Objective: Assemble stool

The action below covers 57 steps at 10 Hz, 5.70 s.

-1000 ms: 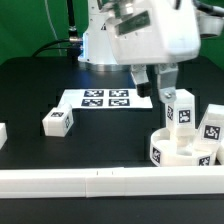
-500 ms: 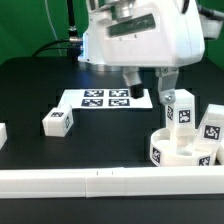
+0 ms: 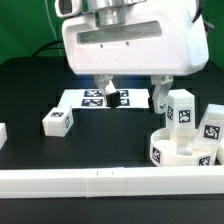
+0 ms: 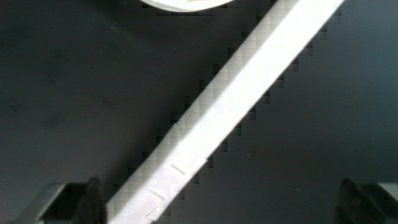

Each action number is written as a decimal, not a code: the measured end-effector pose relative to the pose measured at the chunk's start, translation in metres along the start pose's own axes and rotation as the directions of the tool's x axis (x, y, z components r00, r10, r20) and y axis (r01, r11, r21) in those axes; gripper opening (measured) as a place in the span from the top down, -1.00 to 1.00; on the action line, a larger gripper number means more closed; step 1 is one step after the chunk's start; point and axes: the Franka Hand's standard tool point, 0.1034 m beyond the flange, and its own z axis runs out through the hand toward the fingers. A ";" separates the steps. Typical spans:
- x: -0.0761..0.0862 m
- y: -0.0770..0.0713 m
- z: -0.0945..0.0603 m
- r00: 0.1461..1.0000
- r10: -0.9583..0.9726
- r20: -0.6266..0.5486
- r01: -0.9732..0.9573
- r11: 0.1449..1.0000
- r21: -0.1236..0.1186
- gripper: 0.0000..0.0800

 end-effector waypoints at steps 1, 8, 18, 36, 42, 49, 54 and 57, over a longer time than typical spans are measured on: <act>0.000 0.001 0.000 0.993 -0.114 -0.002 0.114 0.993 -0.007 -0.62; 0.010 0.009 0.003 0.710 -0.705 0.007 0.704 0.708 -0.056 -0.62; 0.042 0.120 0.018 0.674 -0.738 0.014 0.736 0.670 -0.103 -0.62; 0.004 0.189 0.032 0.592 -0.221 0.775 0.494 0.859 -0.133 -0.62; -0.011 0.215 0.048 0.360 -0.055 0.931 0.477 0.869 -0.133 -0.62; -0.012 0.210 0.054 0.408 -0.071 0.910 0.487 0.860 -0.151 -0.55; -0.011 0.202 0.047 0.409 -0.078 0.909 0.491 0.859 -0.147 0.16; -0.010 0.171 0.016 0.422 -0.083 0.903 0.500 0.852 -0.155 0.16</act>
Offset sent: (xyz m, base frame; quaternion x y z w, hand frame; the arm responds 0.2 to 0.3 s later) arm 0.0125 -0.0081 0.0081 -0.0135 -0.0073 -0.3002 0.9538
